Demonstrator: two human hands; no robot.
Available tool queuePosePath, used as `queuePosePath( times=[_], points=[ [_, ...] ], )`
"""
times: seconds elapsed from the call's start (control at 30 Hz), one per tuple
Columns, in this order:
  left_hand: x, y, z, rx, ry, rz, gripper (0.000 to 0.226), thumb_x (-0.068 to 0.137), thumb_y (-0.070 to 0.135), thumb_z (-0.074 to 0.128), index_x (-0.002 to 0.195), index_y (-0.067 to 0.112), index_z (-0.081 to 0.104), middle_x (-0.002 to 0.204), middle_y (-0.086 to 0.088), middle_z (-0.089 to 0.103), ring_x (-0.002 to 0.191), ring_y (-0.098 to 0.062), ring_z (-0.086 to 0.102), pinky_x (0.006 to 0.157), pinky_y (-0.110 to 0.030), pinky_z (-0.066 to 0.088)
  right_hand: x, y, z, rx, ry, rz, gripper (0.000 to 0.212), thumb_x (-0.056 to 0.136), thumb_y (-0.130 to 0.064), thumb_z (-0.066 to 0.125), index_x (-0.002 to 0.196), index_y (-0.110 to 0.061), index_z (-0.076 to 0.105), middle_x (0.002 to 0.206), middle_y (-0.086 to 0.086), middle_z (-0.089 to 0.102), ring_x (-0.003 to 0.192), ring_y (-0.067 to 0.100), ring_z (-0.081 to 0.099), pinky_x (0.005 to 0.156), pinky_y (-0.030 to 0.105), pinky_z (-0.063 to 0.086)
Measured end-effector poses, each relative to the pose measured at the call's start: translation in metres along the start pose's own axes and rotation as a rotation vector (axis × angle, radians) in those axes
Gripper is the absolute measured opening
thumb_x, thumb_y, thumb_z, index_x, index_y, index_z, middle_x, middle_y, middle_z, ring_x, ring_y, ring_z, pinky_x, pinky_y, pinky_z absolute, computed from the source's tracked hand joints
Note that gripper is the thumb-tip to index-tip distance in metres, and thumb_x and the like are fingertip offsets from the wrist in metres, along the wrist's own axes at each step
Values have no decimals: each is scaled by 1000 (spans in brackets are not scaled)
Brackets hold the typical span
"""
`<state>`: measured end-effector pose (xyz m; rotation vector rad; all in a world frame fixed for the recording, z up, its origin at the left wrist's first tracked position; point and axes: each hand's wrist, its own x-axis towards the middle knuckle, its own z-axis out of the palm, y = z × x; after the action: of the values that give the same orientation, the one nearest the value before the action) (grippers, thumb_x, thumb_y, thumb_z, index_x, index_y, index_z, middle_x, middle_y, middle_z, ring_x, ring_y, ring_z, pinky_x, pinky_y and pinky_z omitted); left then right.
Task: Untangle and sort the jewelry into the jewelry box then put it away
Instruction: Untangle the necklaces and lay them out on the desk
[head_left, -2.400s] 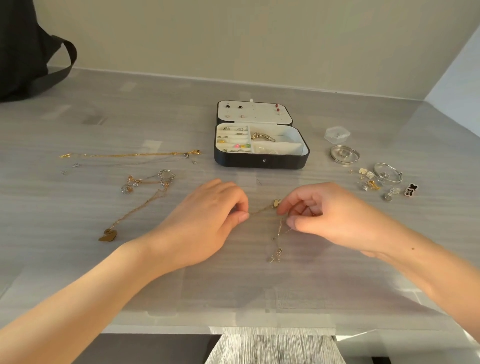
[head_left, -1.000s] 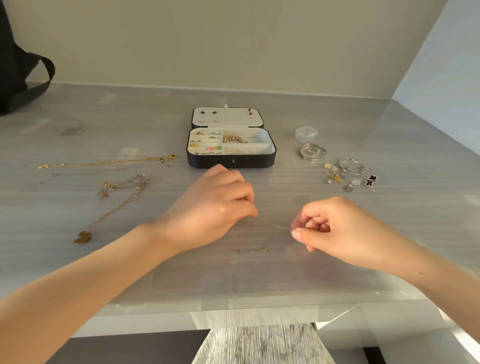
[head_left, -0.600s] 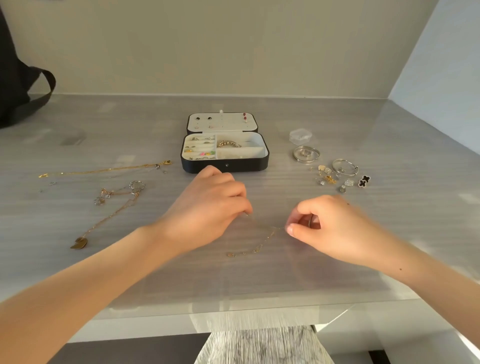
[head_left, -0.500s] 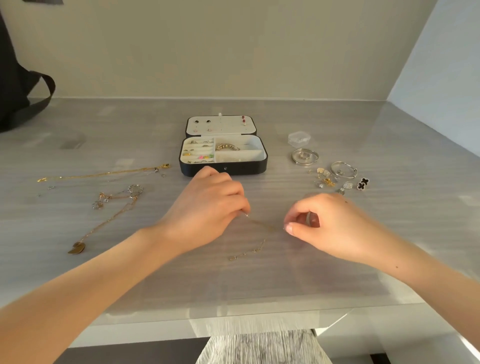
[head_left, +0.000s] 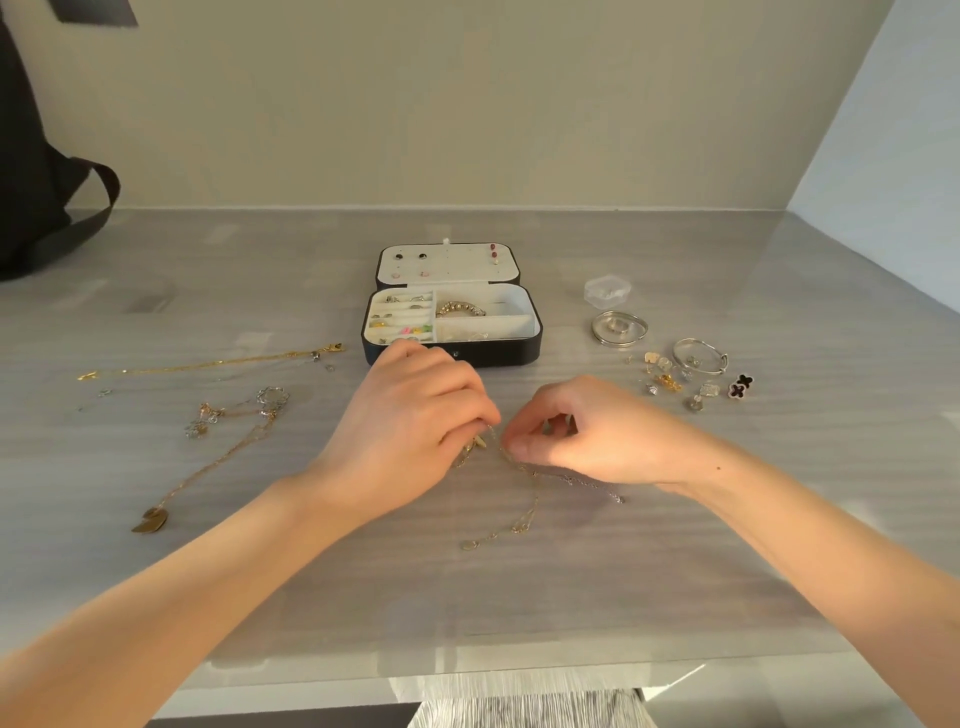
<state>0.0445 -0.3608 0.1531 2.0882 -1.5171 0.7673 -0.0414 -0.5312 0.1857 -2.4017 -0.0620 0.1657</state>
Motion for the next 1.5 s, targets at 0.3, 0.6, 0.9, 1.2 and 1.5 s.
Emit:
queuePosePath(
  times=[0.3,0.6,0.9,1.2,1.5],
  points=[
    [4,0,-2,-25,-20,-65,12,81,21,60,76,19,71,76,7,64,74,-11,51,74,-26,33,3,-1,1,-15,-21,10,5,82,-23,68,77,-25,66,60,-20,58,53,-9,49,52,6,36],
    [8,8,0,-49,-154,-184,5,74,19,66,75,22,69,74,9,63,69,-16,55,69,-26,30,3,4,-6,244,-45,76,15,82,-17,66,71,-27,67,63,-18,63,61,-8,52,59,6,36],
    [12,32,-18,-46,-150,-511,12,72,38,66,78,28,65,78,14,49,80,-11,47,72,-23,27,2,5,-11,455,-9,150,16,82,-11,65,70,-21,68,59,-18,63,56,-8,51,64,13,34],
    [14,46,-15,-589,-385,-929,12,76,37,72,75,26,73,47,19,53,50,7,47,49,-8,33,-4,3,-7,528,12,110,11,84,-8,62,76,-14,69,52,-16,59,49,-6,48,53,7,34],
    [10,56,-15,-850,-228,-1150,18,69,31,79,83,22,74,81,9,71,72,6,59,58,0,40,-11,3,0,653,83,126,12,78,-10,68,68,-17,70,70,-6,66,54,-5,48,59,18,32]
  ],
)
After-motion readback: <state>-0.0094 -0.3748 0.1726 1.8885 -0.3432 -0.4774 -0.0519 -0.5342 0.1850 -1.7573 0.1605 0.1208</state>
